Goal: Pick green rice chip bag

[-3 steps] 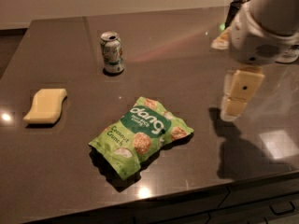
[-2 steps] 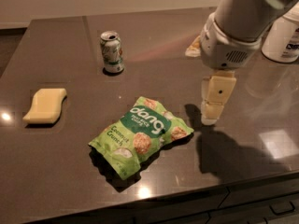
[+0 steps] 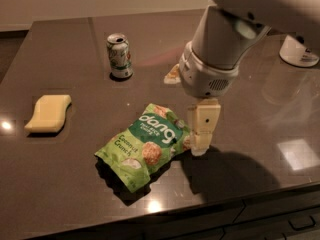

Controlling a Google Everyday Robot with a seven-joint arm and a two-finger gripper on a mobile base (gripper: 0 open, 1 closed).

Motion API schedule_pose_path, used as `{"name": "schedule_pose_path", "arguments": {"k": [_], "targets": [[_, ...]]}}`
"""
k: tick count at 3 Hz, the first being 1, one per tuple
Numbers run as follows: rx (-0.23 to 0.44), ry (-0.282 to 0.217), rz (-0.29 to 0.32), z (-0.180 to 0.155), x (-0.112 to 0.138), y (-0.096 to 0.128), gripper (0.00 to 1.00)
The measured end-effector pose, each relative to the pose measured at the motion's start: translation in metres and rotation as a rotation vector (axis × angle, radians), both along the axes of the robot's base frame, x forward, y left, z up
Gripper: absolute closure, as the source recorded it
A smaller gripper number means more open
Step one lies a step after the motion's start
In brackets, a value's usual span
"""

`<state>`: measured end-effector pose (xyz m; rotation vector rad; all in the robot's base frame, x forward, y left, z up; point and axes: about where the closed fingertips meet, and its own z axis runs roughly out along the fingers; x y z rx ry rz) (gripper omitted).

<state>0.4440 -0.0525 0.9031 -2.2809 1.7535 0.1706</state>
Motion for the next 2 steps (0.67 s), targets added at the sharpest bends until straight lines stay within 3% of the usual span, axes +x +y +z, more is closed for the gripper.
{"name": "schedule_pose_path", "arguments": {"k": [2], "targets": [[-0.003,0.052,0.144,-0.03,-0.031,0.036,0.0]]}}
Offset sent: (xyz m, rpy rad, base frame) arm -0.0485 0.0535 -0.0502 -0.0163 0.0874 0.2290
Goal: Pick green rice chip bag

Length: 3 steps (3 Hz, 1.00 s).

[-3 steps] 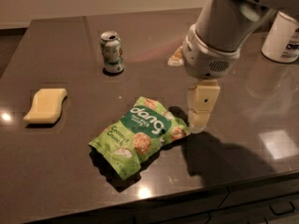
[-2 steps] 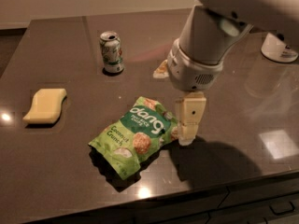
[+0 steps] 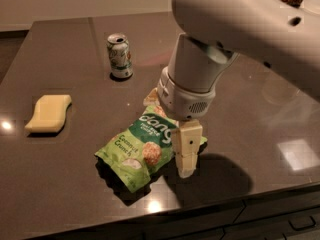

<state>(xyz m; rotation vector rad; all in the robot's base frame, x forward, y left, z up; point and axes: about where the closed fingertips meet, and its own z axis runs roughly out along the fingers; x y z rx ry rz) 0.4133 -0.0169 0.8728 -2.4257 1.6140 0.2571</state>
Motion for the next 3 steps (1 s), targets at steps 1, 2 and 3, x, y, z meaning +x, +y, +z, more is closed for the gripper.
{"name": "schedule_pose_path", "arguments": {"k": [1,2,3], "targets": [[-0.012,0.014,0.039,-0.0066,-0.0081,0.0094,0.18],[-0.018,0.022,0.063,-0.0087,-0.013,0.0148,0.41],[-0.02,0.028,0.077,-0.0089,-0.0156,0.0179,0.72]]}}
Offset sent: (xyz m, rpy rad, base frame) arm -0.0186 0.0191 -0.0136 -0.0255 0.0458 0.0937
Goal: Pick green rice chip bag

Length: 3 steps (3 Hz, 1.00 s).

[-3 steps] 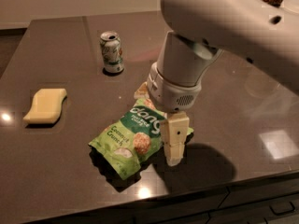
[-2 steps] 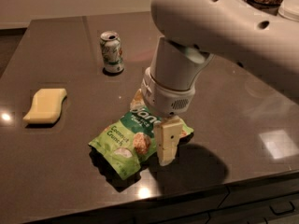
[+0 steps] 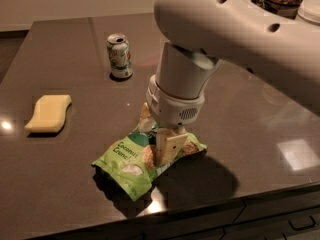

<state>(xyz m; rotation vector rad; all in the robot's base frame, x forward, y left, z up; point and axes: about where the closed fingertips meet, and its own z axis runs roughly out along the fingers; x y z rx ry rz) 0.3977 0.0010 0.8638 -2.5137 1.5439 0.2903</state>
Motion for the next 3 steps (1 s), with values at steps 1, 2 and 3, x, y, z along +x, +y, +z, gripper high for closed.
{"name": "schedule_pose_path", "arguments": {"k": [1,2,3], "targets": [[0.015,-0.014,-0.03,0.015,0.007,-0.004,0.95],[0.051,-0.016,-0.075,0.038,0.018,-0.013,1.0],[0.084,-0.04,-0.129,0.064,0.036,-0.024,1.0]]}}
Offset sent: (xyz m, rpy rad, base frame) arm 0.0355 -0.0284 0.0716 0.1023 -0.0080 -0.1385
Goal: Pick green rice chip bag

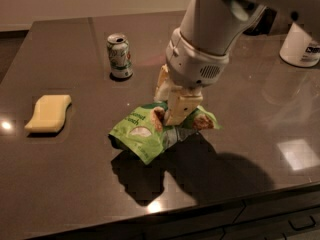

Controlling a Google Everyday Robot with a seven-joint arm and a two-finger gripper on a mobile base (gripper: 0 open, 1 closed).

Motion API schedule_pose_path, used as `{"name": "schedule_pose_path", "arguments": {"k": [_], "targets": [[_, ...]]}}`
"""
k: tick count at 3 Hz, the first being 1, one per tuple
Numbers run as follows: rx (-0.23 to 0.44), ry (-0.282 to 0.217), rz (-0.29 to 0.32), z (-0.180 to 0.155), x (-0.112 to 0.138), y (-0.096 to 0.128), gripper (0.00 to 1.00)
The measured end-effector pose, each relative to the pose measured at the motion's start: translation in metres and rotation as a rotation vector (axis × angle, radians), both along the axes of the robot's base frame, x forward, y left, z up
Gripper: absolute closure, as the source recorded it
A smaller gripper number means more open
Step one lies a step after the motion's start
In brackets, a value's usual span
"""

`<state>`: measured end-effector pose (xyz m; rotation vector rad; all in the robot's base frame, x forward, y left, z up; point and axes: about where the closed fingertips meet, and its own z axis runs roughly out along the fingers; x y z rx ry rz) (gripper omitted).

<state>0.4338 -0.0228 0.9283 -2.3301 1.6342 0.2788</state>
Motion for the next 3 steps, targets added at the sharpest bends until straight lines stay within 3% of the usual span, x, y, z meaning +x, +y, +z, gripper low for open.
{"name": "schedule_pose_path", "arguments": {"k": [2,3], "targets": [[0.08,-0.095,-0.071,0.06,0.028,-0.018,1.0],[0.08,-0.095,-0.071,0.06,0.028,-0.018,1.0]]}}
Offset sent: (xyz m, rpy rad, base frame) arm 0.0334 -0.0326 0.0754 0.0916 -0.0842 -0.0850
